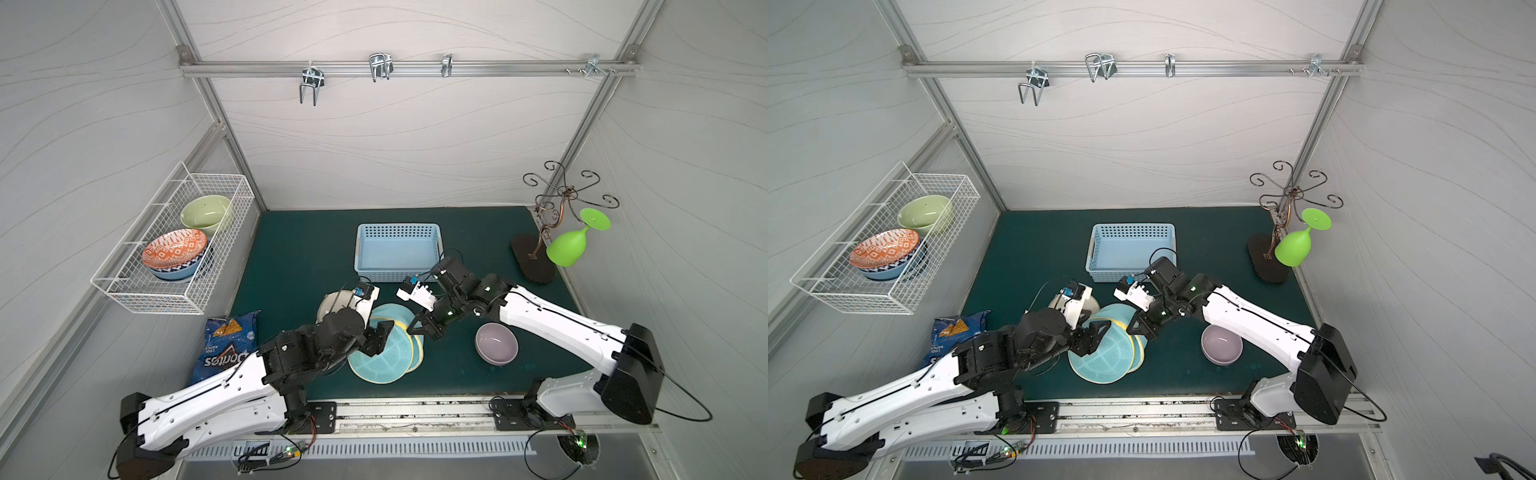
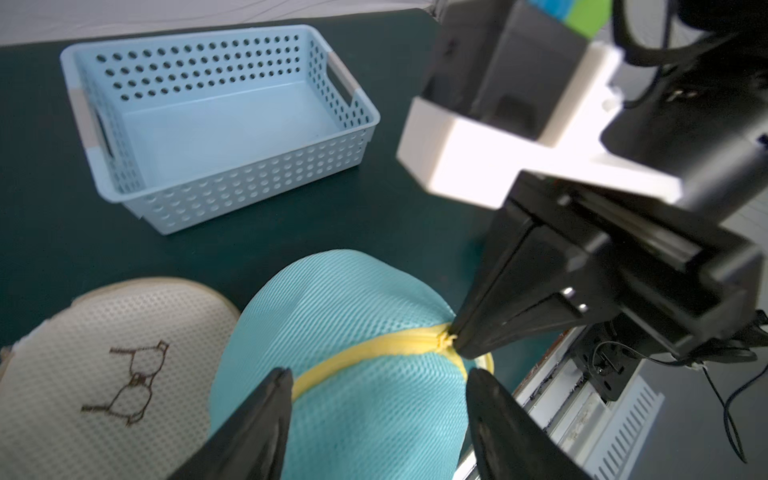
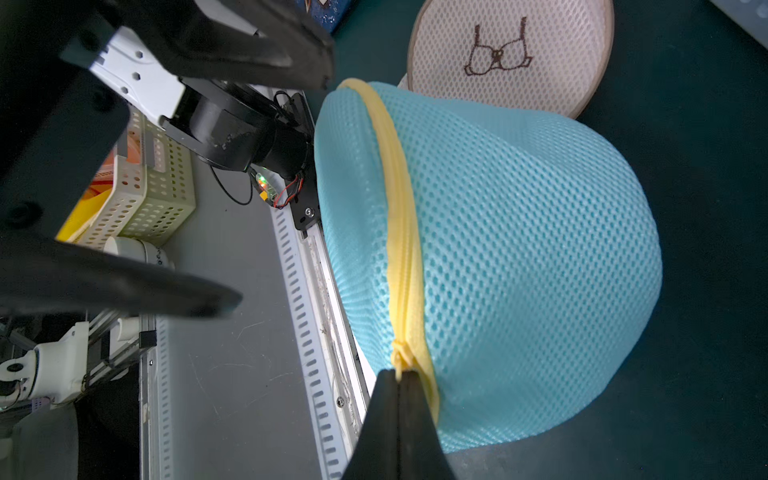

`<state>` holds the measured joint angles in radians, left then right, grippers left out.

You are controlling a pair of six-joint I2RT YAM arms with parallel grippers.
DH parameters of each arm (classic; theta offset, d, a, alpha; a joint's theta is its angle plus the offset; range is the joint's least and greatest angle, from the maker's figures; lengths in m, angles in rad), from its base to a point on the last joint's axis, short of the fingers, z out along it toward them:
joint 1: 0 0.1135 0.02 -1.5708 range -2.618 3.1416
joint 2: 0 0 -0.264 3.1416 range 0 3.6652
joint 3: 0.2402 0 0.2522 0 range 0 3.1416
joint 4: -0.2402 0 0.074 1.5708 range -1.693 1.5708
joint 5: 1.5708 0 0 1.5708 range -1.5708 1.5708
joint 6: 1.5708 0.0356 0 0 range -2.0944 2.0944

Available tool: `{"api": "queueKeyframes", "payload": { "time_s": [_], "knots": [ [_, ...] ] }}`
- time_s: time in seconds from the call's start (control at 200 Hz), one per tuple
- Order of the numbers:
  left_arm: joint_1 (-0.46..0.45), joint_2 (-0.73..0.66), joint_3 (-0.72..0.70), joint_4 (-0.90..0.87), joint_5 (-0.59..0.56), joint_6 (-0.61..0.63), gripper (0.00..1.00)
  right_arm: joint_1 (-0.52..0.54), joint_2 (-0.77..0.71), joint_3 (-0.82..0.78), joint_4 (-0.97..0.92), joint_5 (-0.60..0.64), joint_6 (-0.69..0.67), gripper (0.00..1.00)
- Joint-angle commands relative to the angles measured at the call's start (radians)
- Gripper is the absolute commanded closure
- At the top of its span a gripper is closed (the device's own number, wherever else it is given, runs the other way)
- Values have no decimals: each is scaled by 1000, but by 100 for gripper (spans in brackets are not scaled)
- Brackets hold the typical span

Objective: Turn the laundry bag inside out
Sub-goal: Zip the zipper on the laundry bag.

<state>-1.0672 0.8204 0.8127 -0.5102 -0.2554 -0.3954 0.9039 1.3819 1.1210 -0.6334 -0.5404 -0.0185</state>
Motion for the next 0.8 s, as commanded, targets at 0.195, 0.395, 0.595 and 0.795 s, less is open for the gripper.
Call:
{"api": "queueKeyframes", "payload": {
  "time_s": [0.195, 0.395, 0.595, 0.795],
  "knots": [
    [102, 116, 147, -136, 349, 175, 2, -14, 14, 44, -11, -123, -50, 100],
    [102, 161, 128, -200, 361, 187, 15, -38, -3, 41, -8, -136, -31, 100],
    [101, 148, 120, -212, 327, 168, 68, -59, -22, 33, 26, -150, 13, 100],
    [95, 92, 107, -170, 186, 51, 100, -78, -46, -34, 105, -76, 142, 100]
  ]
}}
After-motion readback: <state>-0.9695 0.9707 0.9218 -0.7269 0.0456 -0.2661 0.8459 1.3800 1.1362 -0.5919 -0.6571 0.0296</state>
